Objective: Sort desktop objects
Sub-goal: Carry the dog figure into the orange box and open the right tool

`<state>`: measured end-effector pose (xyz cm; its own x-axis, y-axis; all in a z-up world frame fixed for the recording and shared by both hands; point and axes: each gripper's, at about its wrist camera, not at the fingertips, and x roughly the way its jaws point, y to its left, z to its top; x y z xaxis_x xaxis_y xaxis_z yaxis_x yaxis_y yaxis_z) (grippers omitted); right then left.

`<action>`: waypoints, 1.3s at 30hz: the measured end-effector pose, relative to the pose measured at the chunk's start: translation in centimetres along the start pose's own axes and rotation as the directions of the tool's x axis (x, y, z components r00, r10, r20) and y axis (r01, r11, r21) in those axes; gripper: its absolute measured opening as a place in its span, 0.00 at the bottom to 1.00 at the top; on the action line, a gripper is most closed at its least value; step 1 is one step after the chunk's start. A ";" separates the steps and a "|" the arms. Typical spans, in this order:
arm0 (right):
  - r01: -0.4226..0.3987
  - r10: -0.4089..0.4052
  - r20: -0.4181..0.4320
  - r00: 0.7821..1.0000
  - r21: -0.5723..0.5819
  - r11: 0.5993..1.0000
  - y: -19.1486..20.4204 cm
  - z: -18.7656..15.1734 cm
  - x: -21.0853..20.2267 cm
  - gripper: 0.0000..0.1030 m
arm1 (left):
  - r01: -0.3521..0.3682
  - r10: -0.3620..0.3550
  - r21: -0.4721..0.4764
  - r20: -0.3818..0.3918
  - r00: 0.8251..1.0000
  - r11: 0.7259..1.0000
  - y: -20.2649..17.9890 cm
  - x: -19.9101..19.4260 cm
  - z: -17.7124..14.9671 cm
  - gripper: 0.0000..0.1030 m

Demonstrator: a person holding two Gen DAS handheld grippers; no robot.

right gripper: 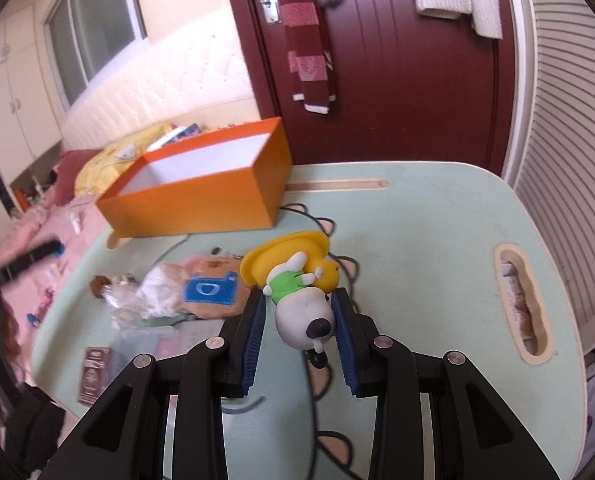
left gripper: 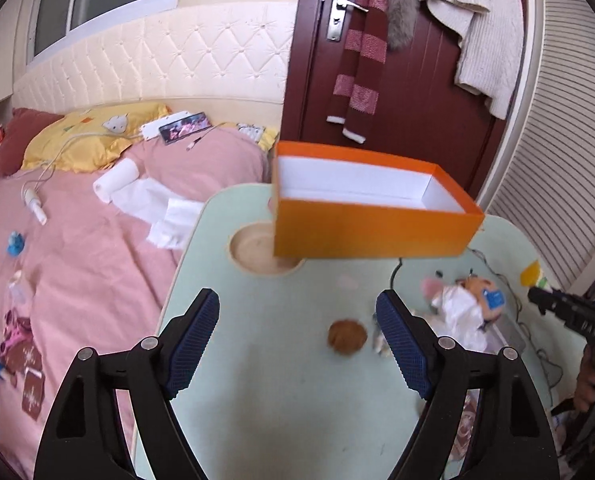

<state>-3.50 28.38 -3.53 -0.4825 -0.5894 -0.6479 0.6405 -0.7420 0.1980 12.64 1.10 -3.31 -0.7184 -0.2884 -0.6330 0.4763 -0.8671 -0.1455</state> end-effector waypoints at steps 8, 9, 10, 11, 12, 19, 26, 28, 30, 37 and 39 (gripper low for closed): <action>-0.041 0.042 0.039 0.998 -0.036 0.999 3.6 2.5 0.5 0.32 | -0.034 0.029 -0.047 -0.104 0.994 0.998 1.3 2.1 -2.4 0.79; -0.055 0.057 0.046 0.997 -0.032 0.998 4.0 3.2 0.7 0.32 | -0.038 0.032 -0.053 -0.117 0.993 0.998 1.4 2.4 -2.7 0.79; -0.059 0.061 0.055 0.997 -0.036 0.998 4.5 3.9 0.8 0.32 | -0.042 0.035 -0.059 -0.121 0.992 0.997 1.5 2.5 -2.8 0.79; -0.056 0.059 0.060 0.996 -0.044 0.997 4.9 4.5 1.0 0.32 | -0.045 0.037 -0.065 -0.122 0.992 0.997 1.6 2.6 -2.9 0.79; -0.041 0.044 0.054 0.998 -0.061 0.997 5.6 5.3 1.6 0.32 | -0.046 0.038 -0.064 -0.123 0.992 0.997 1.5 2.6 -3.0 0.79; 0.034 -0.032 0.014 0.999 -0.142 0.989 9.4 10.7 5.3 0.32 | -0.122 0.128 0.052 -0.142 0.982 0.991 -0.1 3.4 -3.5 0.79; 0.064 -0.074 -0.056 0.996 -0.160 0.985 11.4 11.6 9.4 0.32 | -0.119 0.127 0.063 -0.144 0.981 0.991 -0.2 3.4 -3.5 0.81; 0.077 -0.092 -0.076 0.993 -0.181 0.980 12.1 11.3 10.5 0.32 | -0.119 0.127 0.063 -0.144 0.981 0.991 -0.2 3.4 -3.5 0.81; 0.088 -0.105 -0.091 0.990 -0.180 0.980 12.3 10.8 11.3 0.32 | -0.118 0.126 0.063 -0.145 0.981 0.991 -0.1 3.4 -3.4 0.81; 0.085 -0.098 -0.087 0.991 -0.144 0.986 11.6 10.9 11.3 0.36 | -0.116 0.124 0.063 -0.147 0.981 0.991 0.0 3.4 -3.3 0.81; 0.077 -0.085 -0.051 0.995 -0.143 0.987 11.6 11.4 9.9 0.37 | -0.116 0.124 0.063 -0.147 0.981 0.991 0.0 3.4 -3.3 0.81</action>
